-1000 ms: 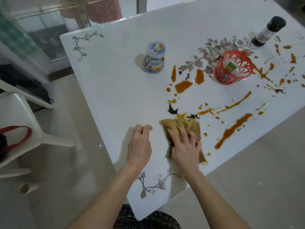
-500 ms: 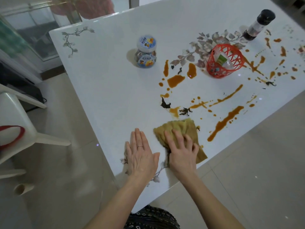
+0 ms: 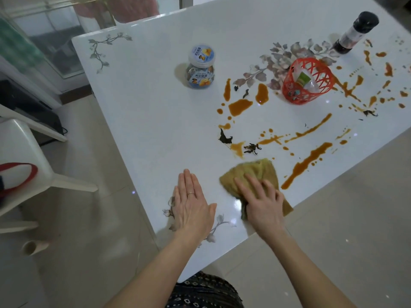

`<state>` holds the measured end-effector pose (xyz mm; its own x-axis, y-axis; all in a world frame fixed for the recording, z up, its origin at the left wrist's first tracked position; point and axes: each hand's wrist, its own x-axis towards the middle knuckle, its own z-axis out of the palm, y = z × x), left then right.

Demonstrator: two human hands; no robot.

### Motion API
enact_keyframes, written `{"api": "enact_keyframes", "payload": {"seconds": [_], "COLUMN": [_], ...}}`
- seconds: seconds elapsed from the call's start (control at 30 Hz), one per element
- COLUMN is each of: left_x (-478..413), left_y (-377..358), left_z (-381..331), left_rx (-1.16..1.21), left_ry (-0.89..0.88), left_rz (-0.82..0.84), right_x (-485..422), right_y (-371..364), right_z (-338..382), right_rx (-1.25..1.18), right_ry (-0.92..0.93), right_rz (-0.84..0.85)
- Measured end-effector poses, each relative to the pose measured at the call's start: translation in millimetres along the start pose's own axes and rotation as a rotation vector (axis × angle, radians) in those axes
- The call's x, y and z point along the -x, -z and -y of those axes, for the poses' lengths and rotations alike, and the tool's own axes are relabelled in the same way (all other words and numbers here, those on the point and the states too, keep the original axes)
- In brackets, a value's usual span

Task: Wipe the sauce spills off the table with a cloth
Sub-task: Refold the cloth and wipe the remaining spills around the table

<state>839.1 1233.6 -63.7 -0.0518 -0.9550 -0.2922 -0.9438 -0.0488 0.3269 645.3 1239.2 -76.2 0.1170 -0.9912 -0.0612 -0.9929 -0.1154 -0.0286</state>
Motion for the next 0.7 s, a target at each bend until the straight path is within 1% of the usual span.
{"api": "enact_keyframes", "payload": {"seconds": [0.07,0.1,0.13,0.17,0.23,0.3,0.33,0.37,0.47,0.5,0.53,0.63,0.67,0.7], "left_x": [1.3,2.2,2.7,2.7,1.1,0.6,0.5,0.9,2.4,2.8,2.2,0.7,0.2,0.4], "left_y": [0.1,-0.1,0.8,0.5,0.7,1.0,0.7,0.8,0.7,0.3,1.0,3.6,4.6,3.7], "left_z": [-1.0,-0.8,-0.8,-0.7,-1.3,-2.5,-2.8,-2.4,-1.4,-0.4,-0.1,-0.5,-0.9,-0.9], "left_rx": [-0.008,-0.006,-0.004,-0.003,-0.004,-0.005,-0.003,0.002,0.010,0.022,0.035,0.045,0.042,0.038], "left_ry": [0.008,0.010,0.011,0.015,0.014,0.008,0.007,0.007,0.003,0.003,0.006,0.022,0.024,0.024], "left_rz": [0.001,0.000,0.006,0.009,0.015,0.009,-0.002,-0.019,-0.025,-0.024,-0.024,0.004,0.010,0.010], "right_x": [-21.3,-24.9,-21.8,-13.5,7.1,8.1,0.7,-9.3,-30.5,-28.4,-22.7,-16.4,-25.7,-37.8], "right_y": [5.3,6.2,3.5,0.4,-3.9,-5.1,-3.7,-2.1,6.5,8.4,10.0,10.7,11.8,12.4], "right_z": [-7.5,-2.3,6.5,17.6,35.1,30.4,23.9,17.7,21.4,31.8,42.7,50.3,44.4,38.8], "right_rx": [-0.046,-0.076,-0.083,-0.074,-0.071,-0.047,-0.019,0.000,-0.037,-0.059,-0.074,-0.044,-0.021,-0.016], "right_ry": [-0.185,-0.229,-0.229,-0.191,-0.038,0.099,0.117,0.092,-0.106,-0.109,-0.068,0.163,0.180,0.131], "right_rz": [0.018,0.018,0.004,-0.003,-0.026,-0.033,-0.024,0.002,0.033,0.028,0.039,0.068,0.077,0.090]}}
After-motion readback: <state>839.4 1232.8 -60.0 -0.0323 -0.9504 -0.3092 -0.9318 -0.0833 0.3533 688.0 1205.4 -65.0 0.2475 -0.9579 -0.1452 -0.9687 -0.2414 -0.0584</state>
